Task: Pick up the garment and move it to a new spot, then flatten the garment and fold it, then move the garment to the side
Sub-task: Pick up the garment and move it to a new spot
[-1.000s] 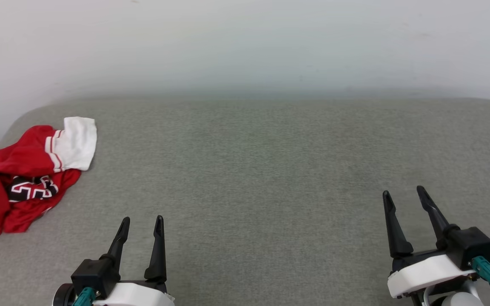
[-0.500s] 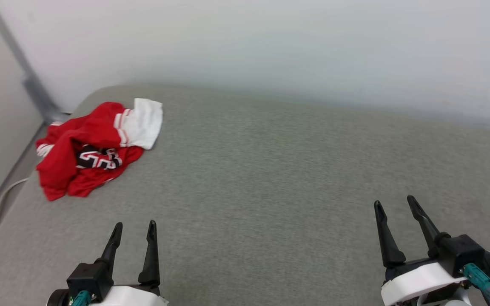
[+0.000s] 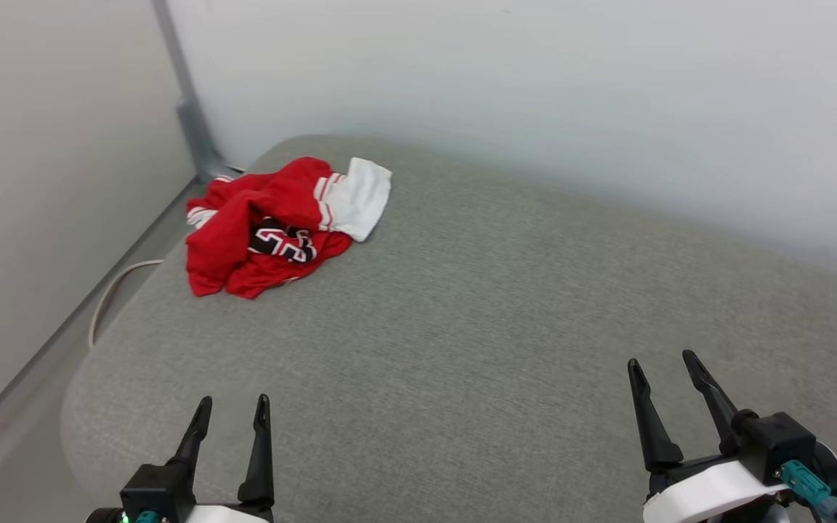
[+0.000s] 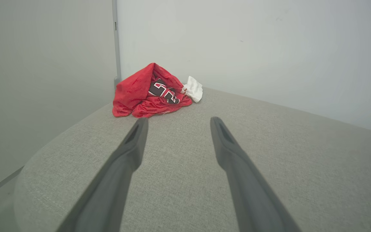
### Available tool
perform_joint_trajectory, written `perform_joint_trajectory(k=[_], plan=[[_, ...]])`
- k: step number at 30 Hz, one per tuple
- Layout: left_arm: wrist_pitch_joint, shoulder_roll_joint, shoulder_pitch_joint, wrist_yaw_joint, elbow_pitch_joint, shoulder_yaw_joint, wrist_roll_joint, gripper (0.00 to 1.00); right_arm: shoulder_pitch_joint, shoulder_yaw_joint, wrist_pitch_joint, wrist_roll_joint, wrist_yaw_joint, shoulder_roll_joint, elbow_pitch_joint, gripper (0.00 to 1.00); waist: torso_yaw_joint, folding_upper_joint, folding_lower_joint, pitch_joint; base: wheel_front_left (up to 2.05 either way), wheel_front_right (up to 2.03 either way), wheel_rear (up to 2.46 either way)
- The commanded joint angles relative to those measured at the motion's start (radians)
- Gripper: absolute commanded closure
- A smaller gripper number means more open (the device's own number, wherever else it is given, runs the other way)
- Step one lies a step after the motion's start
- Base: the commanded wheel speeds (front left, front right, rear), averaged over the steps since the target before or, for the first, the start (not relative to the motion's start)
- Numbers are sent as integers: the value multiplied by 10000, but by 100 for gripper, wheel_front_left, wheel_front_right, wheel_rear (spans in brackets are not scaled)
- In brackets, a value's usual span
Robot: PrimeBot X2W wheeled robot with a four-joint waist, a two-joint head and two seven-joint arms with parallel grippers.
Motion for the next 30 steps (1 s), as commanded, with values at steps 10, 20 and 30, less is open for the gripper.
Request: perform_joint_trajectory(k=[10, 20, 30], plan=[[-28, -10, 238, -45, -84, -49, 340, 0, 107, 153, -25, 189, -7, 13, 38, 0, 684, 0, 0, -170, 0, 0, 0], [-28, -11, 242, -34, -63, 109, 100, 0, 126, 233, -23, 174, -7, 13, 66, 0, 623, 0, 0, -94, 0, 0, 0], [-28, -6, -694, -341, 141, 442, -295, 0, -426, 269, -25, -504, -8, 7, -178, 0, 152, 0, 0, 1130, 0, 0, 0]])
